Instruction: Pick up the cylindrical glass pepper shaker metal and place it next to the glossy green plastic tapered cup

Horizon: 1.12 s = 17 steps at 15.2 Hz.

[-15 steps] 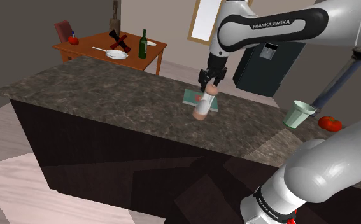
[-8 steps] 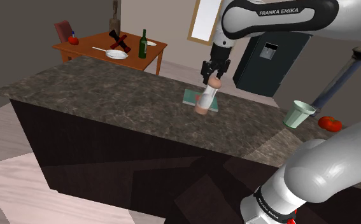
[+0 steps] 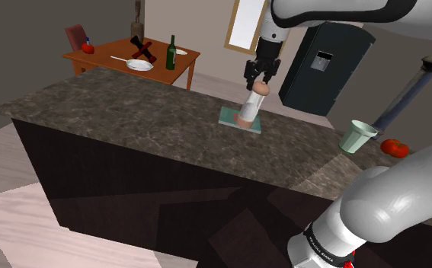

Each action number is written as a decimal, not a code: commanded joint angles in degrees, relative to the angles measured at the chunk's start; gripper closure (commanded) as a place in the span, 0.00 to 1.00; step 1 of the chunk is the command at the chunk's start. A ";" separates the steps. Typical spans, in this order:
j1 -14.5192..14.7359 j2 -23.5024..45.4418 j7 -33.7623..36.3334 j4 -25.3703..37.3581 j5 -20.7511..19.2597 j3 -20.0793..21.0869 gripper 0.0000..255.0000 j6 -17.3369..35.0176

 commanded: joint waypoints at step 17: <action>0.00 2.81 -1.58 16.85 0.22 0.22 1.00 -13.98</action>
